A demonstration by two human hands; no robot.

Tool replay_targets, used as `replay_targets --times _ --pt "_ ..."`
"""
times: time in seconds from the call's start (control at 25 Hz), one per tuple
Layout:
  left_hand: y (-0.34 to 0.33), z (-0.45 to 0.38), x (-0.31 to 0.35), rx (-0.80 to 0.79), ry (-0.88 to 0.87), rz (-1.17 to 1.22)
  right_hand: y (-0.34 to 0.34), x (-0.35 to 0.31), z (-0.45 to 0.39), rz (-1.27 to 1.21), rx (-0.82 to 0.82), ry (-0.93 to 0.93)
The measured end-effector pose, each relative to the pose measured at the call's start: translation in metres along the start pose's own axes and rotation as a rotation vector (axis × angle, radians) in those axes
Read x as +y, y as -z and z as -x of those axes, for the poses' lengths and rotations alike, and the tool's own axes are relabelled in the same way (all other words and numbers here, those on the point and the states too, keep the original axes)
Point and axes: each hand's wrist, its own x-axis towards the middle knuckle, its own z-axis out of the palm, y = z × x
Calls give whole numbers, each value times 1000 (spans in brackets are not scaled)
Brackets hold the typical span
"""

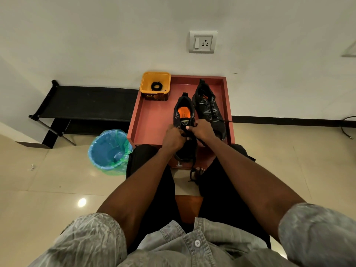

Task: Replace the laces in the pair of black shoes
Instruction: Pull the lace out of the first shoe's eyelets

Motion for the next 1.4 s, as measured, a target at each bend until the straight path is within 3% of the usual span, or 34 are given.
replay_targets --times 0.24,0.44,0.56,0.68,0.76,0.8,0.88,1.0,1.12,1.28,1.4 --pt "-11 9 9 53 79 49 1 4 -14 30 1 -20" --pt "11 13 0 136 133 341 4 9 -19 -4 -25 -31" --pt "41 12 -12 400 266 497 6 13 -19 -15 -17 -49" --pt "84 -8 -30 854 566 824 9 17 -21 -64 -10 -72" --pt "95 -12 -31 985 736 877 9 17 -20 -115 -35 -89" --pt "92 -10 -24 952 731 852 8 15 -20 -124 -49 -90" --pt "65 -1 -6 725 491 724 7 11 -19 -108 -57 -78" --pt "20 8 8 266 6 245 8 9 -19 -87 -59 -68" --pt "1 3 2 -12 -166 -149 7 8 -18 -59 -57 -65" --pt "0 1 2 -33 -151 -154 4 8 -16 -30 -31 -54" --pt "5 6 -2 78 -120 15 4 6 -15 5 -16 -48"
